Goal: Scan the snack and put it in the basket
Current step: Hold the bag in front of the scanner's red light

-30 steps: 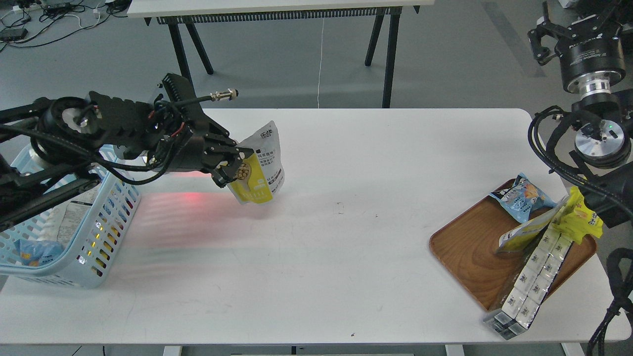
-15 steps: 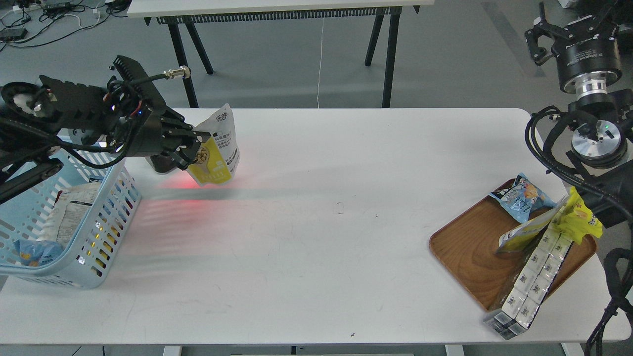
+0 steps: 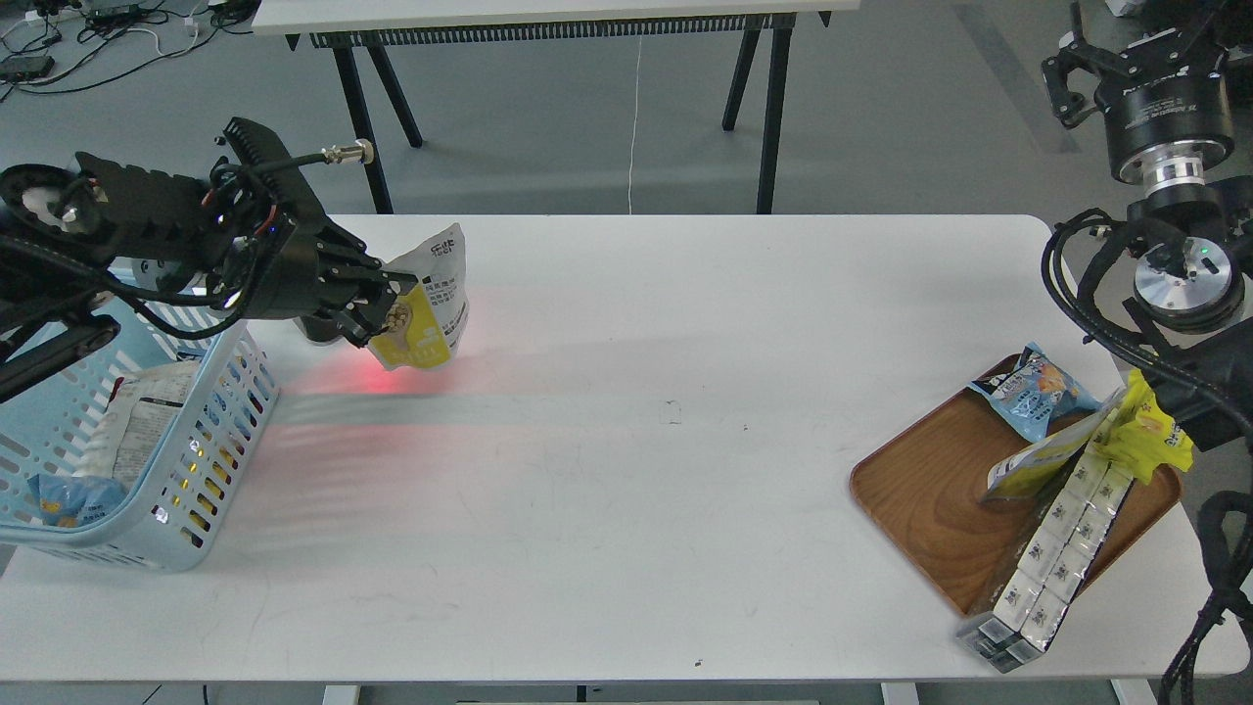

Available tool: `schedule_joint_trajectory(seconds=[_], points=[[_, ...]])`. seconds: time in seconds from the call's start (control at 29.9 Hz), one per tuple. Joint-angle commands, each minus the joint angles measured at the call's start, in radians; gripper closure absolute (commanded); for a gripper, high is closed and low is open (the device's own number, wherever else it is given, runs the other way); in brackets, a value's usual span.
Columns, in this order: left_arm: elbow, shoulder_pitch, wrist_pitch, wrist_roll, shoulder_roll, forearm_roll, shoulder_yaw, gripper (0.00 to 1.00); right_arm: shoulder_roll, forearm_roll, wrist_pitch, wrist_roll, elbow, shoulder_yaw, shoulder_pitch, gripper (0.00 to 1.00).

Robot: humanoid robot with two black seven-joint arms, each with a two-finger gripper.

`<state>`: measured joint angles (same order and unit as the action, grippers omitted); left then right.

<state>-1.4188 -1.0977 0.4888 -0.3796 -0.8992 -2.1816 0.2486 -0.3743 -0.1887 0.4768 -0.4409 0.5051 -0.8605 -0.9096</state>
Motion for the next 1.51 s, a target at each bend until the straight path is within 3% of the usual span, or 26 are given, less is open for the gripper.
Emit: schedule_joint_trajectory(seconds=[0.0,1.47], points=[[0.001,-0.001,0.0,0.007,0.003,0.0,0.005,1.0,0.0,0.0,-0.003,-0.001,0.001,0.0,-0.002,0.01],[0.003,-0.011,0.0,-0.005,0.002,0.0,0.011,1.0,0.012,0.0,-0.007,-0.005,0.0,0.003,-0.045,0.01]])
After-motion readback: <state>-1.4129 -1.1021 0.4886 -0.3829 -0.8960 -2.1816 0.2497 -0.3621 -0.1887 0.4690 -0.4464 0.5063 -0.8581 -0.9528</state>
